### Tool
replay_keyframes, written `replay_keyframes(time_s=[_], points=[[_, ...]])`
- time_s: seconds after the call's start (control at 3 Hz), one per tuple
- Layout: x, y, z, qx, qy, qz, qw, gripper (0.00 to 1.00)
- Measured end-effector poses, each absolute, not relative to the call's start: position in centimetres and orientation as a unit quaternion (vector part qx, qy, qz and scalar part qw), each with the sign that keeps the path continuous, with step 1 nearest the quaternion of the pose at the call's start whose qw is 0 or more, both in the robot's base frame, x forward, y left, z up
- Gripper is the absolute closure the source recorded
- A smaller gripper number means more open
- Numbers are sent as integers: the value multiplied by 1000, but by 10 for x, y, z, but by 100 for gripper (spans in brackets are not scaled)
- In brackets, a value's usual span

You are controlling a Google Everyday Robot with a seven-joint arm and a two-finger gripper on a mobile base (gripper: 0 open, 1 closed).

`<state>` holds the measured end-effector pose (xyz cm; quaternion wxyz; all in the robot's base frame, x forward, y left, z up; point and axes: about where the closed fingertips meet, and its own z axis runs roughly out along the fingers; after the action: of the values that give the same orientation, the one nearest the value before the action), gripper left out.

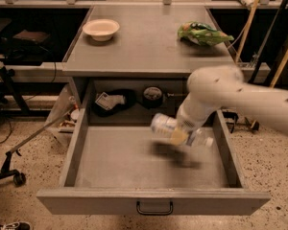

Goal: Pick blue plastic bottle from top drawer and place on counter

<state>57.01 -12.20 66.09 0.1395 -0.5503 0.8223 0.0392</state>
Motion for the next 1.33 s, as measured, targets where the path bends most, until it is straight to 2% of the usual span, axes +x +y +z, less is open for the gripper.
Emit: replay_keyframes(time_s=[0.33, 0.67, 1.33], points=[[594, -171, 739, -516, 844, 22, 148, 100], [622, -189, 802, -491, 856, 11, 160, 100], [656, -182, 945, -470, 847, -18, 247, 100]])
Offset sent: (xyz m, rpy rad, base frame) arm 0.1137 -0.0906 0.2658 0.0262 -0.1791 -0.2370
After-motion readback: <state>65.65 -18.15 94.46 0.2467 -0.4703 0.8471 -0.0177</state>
